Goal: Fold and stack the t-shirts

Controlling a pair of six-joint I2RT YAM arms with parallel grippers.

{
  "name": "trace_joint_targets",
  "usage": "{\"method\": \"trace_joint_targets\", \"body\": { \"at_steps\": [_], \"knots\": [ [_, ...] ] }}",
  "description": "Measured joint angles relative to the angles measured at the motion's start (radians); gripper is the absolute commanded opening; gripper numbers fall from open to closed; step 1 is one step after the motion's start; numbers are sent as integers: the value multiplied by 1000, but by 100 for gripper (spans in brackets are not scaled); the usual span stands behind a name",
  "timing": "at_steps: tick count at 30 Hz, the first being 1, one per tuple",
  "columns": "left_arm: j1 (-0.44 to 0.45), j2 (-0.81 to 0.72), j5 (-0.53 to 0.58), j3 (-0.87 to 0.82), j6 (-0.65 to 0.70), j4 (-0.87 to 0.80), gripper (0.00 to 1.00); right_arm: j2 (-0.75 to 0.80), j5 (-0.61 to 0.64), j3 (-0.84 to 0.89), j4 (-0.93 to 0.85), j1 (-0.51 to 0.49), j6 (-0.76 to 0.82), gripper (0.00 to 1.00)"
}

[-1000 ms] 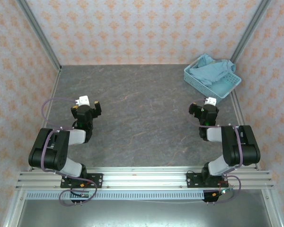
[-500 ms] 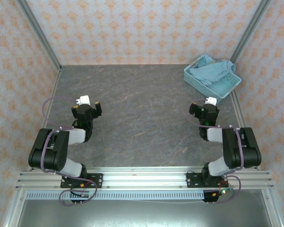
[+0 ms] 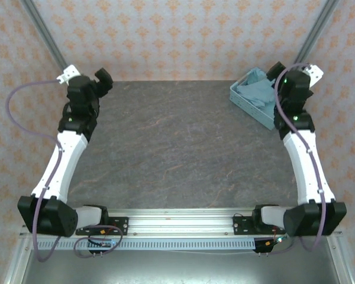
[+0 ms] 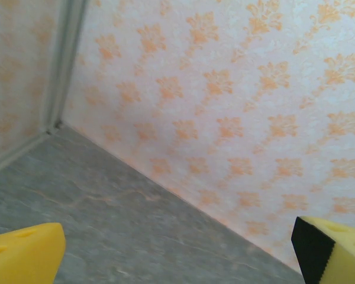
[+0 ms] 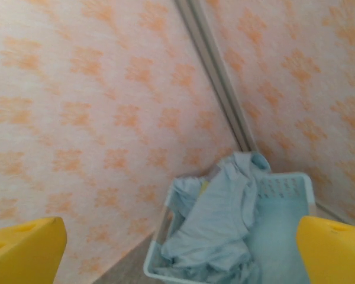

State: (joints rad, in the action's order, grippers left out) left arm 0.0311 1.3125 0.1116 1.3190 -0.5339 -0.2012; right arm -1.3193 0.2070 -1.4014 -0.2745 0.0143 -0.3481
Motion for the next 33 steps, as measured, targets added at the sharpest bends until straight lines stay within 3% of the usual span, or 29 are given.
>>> {"method": "trace_joint_targets", "body": {
  "at_steps": [4, 8, 14, 20, 24, 31, 33],
  "knots": [
    [107, 171, -123, 173, -42, -166, 96, -283, -58, -233, -209, 45, -62, 98],
    [246, 272, -248, 230, -51, -254, 91, -544, -137, -351, -321, 78, -84, 99],
    [409, 289, -369, 240, -67, -292, 88, -824, -274, -500, -377, 156, -113, 100],
    [453, 255, -421, 223, -88, -258, 87, -1036, -345, -709, -383, 177, -129, 91],
    [453, 200, -425, 219, -95, -240, 85, -1138, -383, -818, -385, 176, -153, 67],
    [453, 137, -415, 211, -94, -240, 82, -1176, -393, -856, -371, 178, -190, 4],
    [453, 126, -410, 198, -94, -242, 81, -1171, -391, -855, -362, 179, -197, 0]
  ]
}}
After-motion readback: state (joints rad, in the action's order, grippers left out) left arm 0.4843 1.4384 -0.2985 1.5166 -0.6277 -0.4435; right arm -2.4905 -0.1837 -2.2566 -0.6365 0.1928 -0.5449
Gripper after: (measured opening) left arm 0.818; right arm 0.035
